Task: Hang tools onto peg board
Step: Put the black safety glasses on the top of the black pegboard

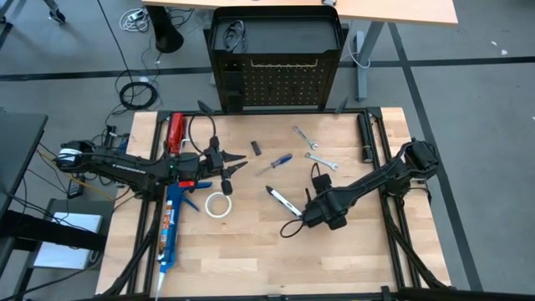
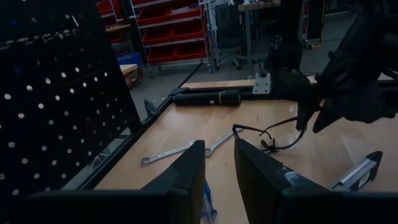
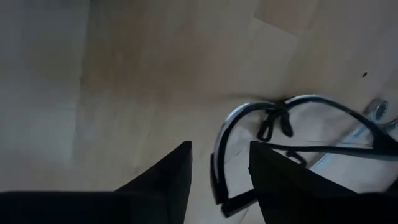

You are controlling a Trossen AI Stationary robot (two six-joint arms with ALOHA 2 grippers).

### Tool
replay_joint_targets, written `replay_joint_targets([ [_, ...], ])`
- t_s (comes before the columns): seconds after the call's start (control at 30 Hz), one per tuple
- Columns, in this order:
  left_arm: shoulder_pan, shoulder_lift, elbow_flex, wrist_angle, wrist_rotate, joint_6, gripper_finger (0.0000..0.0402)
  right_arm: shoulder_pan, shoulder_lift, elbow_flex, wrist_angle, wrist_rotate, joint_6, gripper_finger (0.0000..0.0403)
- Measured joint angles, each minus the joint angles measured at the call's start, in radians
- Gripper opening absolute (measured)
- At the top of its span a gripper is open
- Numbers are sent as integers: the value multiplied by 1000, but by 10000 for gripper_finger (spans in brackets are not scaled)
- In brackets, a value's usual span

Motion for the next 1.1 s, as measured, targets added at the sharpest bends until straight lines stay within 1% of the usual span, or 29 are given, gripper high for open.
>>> replay_joint_targets([
  [0.23, 0, 0, 0, -12, 3, -4, 92, -29, 0, -1, -5, -30, -26, 165],
  [0.43, 0, 0, 0, -26, 3, -4, 92, -63, 0, -33, -9, -95, -30, 164],
  [0.6, 0, 0, 0, -31, 3, -4, 92, -72, 0, -49, -4, -95, -31, 156],
  [0.73, 0, 0, 0, -30, 3, -4, 92, -73, -1, -52, -3, -95, -50, 125],
  [1.0, 0, 0, 0, -30, 3, -4, 92, -87, -1, -140, 4, -97, -43, 27],
  [1.03, 0, 0, 0, -30, 3, -4, 92, -89, -1, -144, 5, -97, -36, 18],
  [1.1, 0, 0, 0, -30, 3, -4, 92, -91, -1, -145, 4, -98, -30, 11],
])
